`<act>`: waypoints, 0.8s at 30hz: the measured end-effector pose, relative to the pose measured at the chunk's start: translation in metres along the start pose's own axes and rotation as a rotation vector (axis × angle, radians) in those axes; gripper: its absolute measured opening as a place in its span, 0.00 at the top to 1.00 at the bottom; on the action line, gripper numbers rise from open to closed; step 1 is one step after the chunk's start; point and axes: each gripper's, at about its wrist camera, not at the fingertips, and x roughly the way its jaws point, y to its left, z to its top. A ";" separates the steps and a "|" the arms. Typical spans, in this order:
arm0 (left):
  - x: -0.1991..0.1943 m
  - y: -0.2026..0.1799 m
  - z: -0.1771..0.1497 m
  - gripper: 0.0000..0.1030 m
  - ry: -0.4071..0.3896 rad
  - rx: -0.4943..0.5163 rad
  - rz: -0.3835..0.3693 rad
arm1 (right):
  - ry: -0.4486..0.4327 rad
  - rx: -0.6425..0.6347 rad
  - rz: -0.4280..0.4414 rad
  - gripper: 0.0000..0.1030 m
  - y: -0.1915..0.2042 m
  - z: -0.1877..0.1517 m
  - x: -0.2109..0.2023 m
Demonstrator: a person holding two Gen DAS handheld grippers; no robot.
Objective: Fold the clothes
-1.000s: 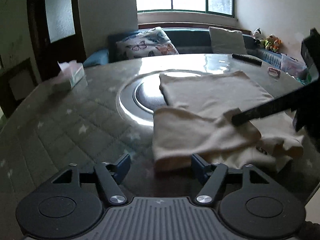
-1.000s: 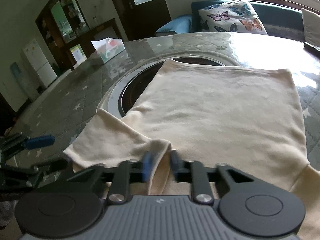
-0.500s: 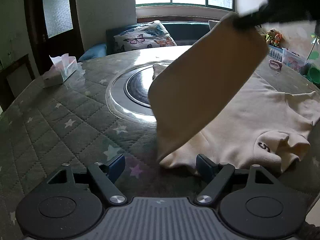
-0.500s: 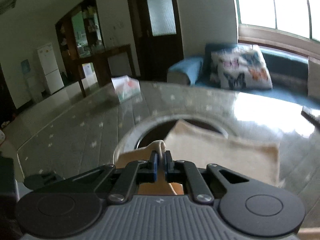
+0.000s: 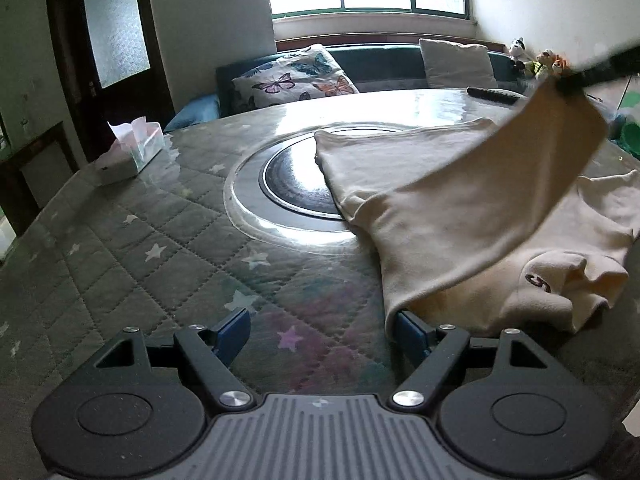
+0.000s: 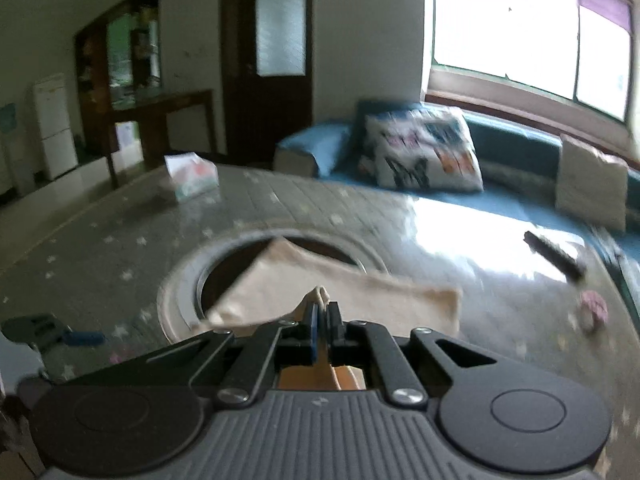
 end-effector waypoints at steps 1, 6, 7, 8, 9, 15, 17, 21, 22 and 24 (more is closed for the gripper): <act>-0.001 0.000 0.000 0.22 -0.001 0.004 0.005 | 0.019 0.019 -0.004 0.96 -0.005 -0.007 0.004; -0.002 0.003 -0.001 0.22 0.011 0.008 0.007 | 0.099 0.082 -0.046 0.96 -0.022 -0.041 0.023; -0.003 0.004 -0.001 0.22 0.013 0.009 0.004 | 0.120 0.102 -0.047 0.96 -0.026 -0.048 0.026; -0.004 0.005 -0.001 0.22 0.013 0.011 0.003 | 0.130 0.113 -0.049 0.96 -0.029 -0.052 0.027; -0.006 0.006 -0.001 0.22 0.014 0.014 0.003 | 0.133 0.117 -0.055 0.96 -0.031 -0.055 0.027; -0.024 0.017 0.010 0.22 -0.015 0.020 0.004 | 0.138 0.136 -0.083 0.93 -0.042 -0.069 0.026; -0.029 0.018 0.018 0.23 -0.044 0.022 0.009 | 0.114 0.123 -0.058 0.93 -0.040 -0.066 0.023; -0.023 0.007 0.037 0.37 -0.086 0.026 -0.043 | 0.098 0.087 0.010 0.93 -0.027 -0.063 0.031; -0.019 0.003 0.041 0.40 -0.092 0.030 -0.060 | 0.100 0.082 0.021 0.93 -0.024 -0.063 0.035; -0.006 -0.007 0.048 0.56 -0.087 0.040 -0.097 | 0.105 0.078 0.036 0.93 -0.022 -0.063 0.044</act>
